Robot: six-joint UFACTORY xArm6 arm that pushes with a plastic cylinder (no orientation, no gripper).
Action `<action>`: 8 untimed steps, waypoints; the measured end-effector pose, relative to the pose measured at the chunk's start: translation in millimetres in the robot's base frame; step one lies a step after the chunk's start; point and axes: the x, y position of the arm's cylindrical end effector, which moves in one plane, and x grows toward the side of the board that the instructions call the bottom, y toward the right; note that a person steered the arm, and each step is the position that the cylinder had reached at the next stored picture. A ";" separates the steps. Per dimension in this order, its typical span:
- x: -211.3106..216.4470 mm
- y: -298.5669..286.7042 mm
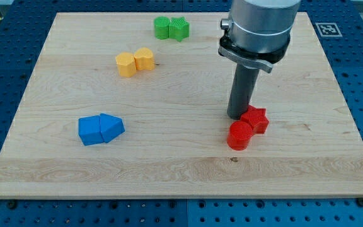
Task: Slide the red star closer to the red circle
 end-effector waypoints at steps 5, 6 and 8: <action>-3.1 52.2; 0.8 51.6; 4.9 50.0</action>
